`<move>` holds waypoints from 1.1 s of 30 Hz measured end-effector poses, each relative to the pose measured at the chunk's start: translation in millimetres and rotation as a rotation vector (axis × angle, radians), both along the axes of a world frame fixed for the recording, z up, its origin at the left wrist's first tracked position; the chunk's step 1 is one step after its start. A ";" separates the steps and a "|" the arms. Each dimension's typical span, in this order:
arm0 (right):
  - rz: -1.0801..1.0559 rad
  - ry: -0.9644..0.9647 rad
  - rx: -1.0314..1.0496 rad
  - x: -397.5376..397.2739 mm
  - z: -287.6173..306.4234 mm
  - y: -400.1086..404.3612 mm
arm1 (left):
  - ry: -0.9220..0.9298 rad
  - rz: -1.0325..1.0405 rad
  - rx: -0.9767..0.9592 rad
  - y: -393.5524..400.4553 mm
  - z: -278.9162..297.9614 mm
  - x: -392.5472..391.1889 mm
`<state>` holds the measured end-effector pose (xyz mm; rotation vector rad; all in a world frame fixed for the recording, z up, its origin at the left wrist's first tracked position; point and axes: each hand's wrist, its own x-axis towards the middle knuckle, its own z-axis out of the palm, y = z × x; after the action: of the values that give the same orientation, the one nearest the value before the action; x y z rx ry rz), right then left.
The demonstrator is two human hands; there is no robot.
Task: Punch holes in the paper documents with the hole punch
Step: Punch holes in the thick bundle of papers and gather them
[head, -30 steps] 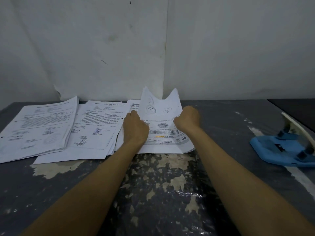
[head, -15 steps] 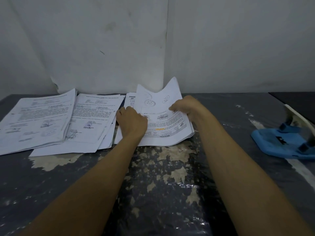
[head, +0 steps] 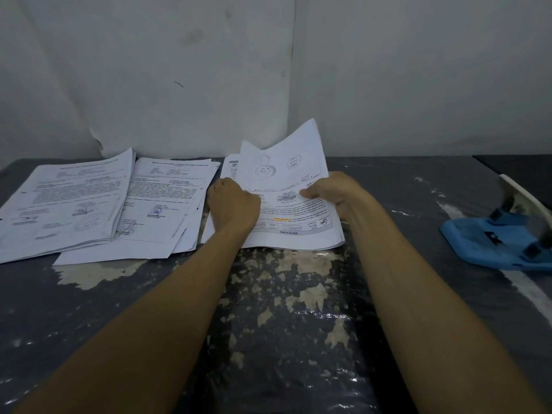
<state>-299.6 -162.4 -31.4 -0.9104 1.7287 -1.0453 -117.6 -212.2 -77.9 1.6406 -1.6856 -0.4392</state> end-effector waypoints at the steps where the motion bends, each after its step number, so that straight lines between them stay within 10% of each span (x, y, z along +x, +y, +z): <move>1: 0.007 -0.013 -0.009 -0.9 -2.3 2.4 | 0.030 0.001 0.010 0.6 0.2 -0.1; 11: -0.023 -0.231 -0.221 -12.6 -27.8 31.9 | 0.146 -0.015 -0.046 6.5 7.1 -1.1; 20: -0.026 -0.317 -0.365 -11.1 -24.8 56.1 | 0.609 -0.047 0.017 17.3 44.9 10.2; 33: -0.100 0.113 -0.649 -4.0 74.8 66.8 | 0.674 -0.183 -0.324 33.4 89.9 19.4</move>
<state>-303.7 -95.7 43.4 -1.3067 1.5501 -1.6994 -98.1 -178.7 12.0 0.9556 -1.3032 -0.6782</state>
